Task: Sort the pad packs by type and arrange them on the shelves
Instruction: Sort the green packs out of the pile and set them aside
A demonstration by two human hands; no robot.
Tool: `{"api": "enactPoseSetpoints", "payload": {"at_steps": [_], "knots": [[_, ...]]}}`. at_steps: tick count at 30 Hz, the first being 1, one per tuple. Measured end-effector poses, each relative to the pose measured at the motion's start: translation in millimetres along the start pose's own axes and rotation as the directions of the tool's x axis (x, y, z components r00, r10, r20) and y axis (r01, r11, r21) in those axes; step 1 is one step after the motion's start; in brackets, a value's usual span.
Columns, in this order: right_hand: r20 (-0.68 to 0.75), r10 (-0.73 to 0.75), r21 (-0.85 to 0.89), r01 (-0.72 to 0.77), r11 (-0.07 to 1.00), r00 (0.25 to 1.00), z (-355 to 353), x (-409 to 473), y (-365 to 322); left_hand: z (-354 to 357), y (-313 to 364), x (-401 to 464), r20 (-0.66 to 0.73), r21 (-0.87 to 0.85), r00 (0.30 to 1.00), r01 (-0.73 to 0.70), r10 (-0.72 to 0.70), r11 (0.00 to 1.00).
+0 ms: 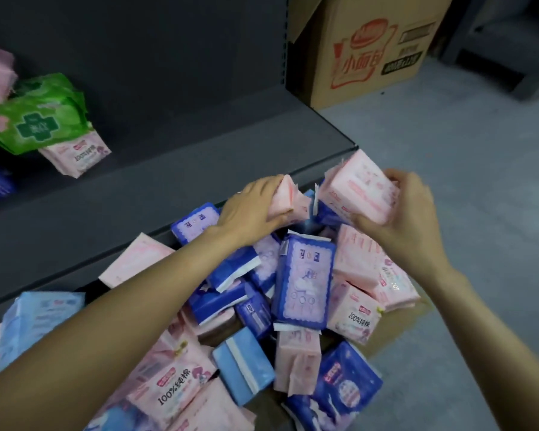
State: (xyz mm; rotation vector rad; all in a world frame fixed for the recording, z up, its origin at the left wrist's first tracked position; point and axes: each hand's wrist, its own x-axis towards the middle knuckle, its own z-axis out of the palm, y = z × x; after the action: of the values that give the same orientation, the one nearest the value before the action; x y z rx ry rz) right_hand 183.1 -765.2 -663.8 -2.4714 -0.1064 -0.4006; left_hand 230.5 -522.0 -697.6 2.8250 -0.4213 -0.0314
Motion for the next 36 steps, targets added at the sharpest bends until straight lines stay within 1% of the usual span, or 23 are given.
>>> {"api": "enactPoseSetpoints", "payload": {"at_steps": [2,4,6,8,10,11,12,14,15,17,18,19,21,22,24,26,28,30,32,33,35,36], "knots": [[-0.020,-0.027,-0.013,0.027,1.000,0.999,5,9,-1,5,-1,3,0.142,0.152,0.990,-0.044,0.022,0.987],[-0.017,-0.041,-0.031,0.040,0.999,0.999,9,15,-1,9,1,6,0.216,0.189,0.976,-0.046,0.004,0.981],[-0.008,-0.046,-0.035,0.046,0.998,0.999,12,16,3,14,2,8,0.190,0.153,0.981,-0.078,0.049,0.985],[0.007,-0.059,-0.039,0.059,0.997,0.998,14,13,11,17,1,10,0.102,0.090,0.981,-0.177,0.168,0.980],[0.033,-0.078,-0.042,0.080,0.996,0.996,14,7,20,20,-1,14,0.055,0.043,0.957,-0.288,0.286,0.957],[0.048,-0.076,-0.036,0.078,0.996,0.996,14,4,24,19,-1,16,0.042,0.021,0.950,-0.312,0.311,0.950],[0.058,-0.068,-0.024,0.069,0.997,0.996,14,0,28,17,-2,19,0.032,0.005,0.949,-0.313,0.313,0.950],[0.069,-0.054,-0.012,0.055,0.998,0.996,15,-8,35,14,-5,25,0.048,0.023,0.961,-0.275,0.274,0.961],[0.085,-0.055,-0.019,0.057,0.998,0.995,18,-13,39,13,-6,27,0.063,0.064,0.970,-0.240,0.236,0.969],[0.162,-0.065,-0.050,0.074,0.996,0.985,25,-22,47,8,-7,25,0.080,0.181,0.985,-0.166,0.154,0.969],[0.191,-0.060,-0.060,0.073,0.996,0.980,28,-25,50,6,-5,21,0.065,0.222,0.989,-0.142,0.131,0.965],[0.201,-0.047,-0.063,0.061,0.996,0.979,29,-28,52,4,-3,15,0.026,0.235,0.991,-0.132,0.130,0.963],[0.168,0.017,-0.050,-0.008,0.999,0.986,24,-33,52,1,9,-1,-0.043,0.162,0.982,-0.174,0.183,0.971],[0.135,0.060,-0.039,-0.055,0.998,0.989,19,-36,52,2,18,-9,-0.034,0.099,0.973,-0.224,0.228,0.970],[0.043,0.152,-0.042,-0.151,0.988,0.987,7,-48,57,6,37,-20,0.068,0.040,0.943,-0.330,0.327,0.943],[-0.043,0.237,-0.078,-0.240,0.968,0.971,-4,-66,68,17,52,-26,0.140,0.061,0.914,-0.392,0.380,0.918],[-0.059,0.312,-0.098,-0.316,0.944,0.948,-14,-91,85,30,60,-28,0.152,0.105,0.901,-0.423,0.406,0.900],[-0.004,0.375,-0.130,-0.373,0.919,0.927,-25,-121,105,46,64,-31,0.172,0.134,0.897,-0.432,0.408,0.892],[0.124,0.395,-0.172,-0.372,0.912,0.910,-30,-150,119,57,62,-34,0.205,0.148,0.897,-0.424,0.392,0.893],[0.205,0.365,-0.202,-0.325,0.924,0.908,-29,-162,124,60,61,-33,0.211,0.159,0.895,-0.428,0.392,0.890],[0.373,0.213,-0.232,-0.131,0.964,0.903,-22,-182,137,63,60,-32,0.217,0.174,0.891,-0.436,0.398,0.883],[0.460,0.126,-0.216,-0.027,0.976,0.879,-18,-185,144,64,61,-32,0.220,0.175,0.889,-0.441,0.401,0.880]]}}
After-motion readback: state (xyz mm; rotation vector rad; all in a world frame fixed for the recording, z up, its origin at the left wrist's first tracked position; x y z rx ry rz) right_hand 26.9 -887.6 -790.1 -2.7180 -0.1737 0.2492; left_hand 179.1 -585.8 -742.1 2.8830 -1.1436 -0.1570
